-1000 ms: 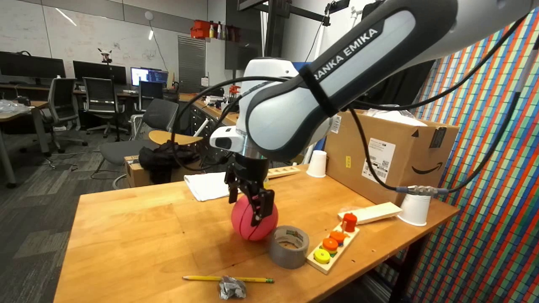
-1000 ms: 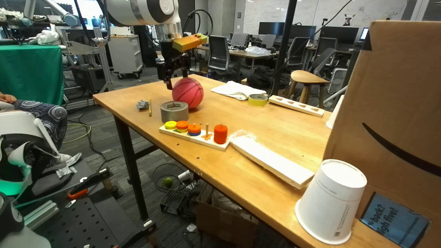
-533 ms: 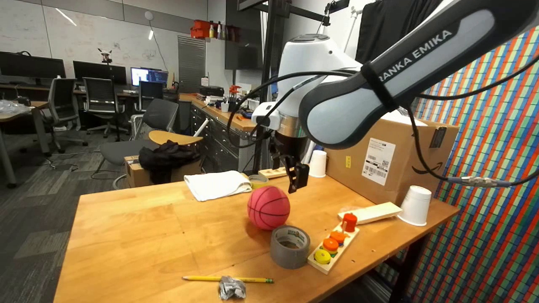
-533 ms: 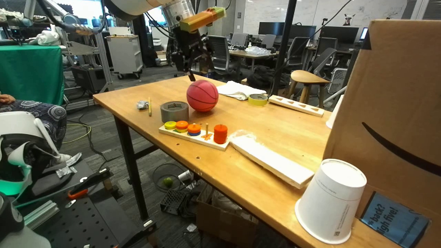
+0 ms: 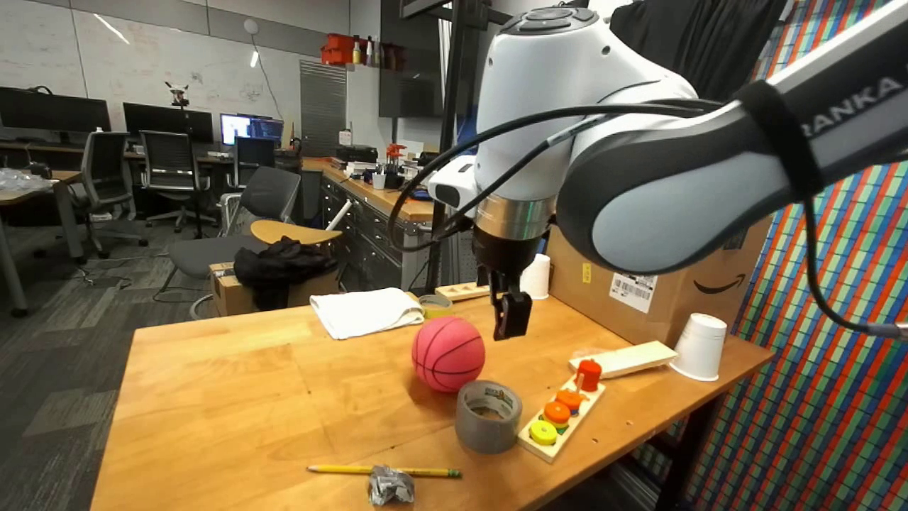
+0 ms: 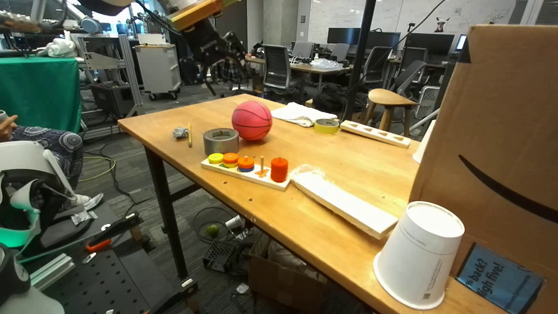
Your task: Move the bowl to the right
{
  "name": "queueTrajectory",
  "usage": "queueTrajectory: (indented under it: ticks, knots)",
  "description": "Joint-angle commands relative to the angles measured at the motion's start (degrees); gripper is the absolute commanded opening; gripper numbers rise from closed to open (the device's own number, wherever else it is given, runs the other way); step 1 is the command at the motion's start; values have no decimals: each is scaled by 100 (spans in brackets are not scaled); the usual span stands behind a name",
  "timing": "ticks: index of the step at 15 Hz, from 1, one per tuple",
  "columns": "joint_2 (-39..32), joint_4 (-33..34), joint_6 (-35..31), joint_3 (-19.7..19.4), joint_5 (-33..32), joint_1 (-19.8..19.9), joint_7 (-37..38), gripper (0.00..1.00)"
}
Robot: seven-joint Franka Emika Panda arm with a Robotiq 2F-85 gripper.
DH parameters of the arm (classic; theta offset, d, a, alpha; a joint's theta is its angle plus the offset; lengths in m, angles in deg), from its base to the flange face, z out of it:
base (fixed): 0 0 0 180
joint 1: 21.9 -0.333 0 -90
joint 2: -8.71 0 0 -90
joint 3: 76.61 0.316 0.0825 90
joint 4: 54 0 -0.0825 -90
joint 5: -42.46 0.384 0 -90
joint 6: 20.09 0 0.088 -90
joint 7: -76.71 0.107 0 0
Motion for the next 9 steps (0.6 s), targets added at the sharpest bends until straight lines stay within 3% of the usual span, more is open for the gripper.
queueTrajectory:
  ticks: [1, 5, 9]
  knots:
    - [330, -434, -107, 249, 476, -593, 386, 100]
    - [183, -380, -369, 553, 680, -1071, 488, 100]
    - [-34, -85, -394, 738, 499, -1207, 440, 100]
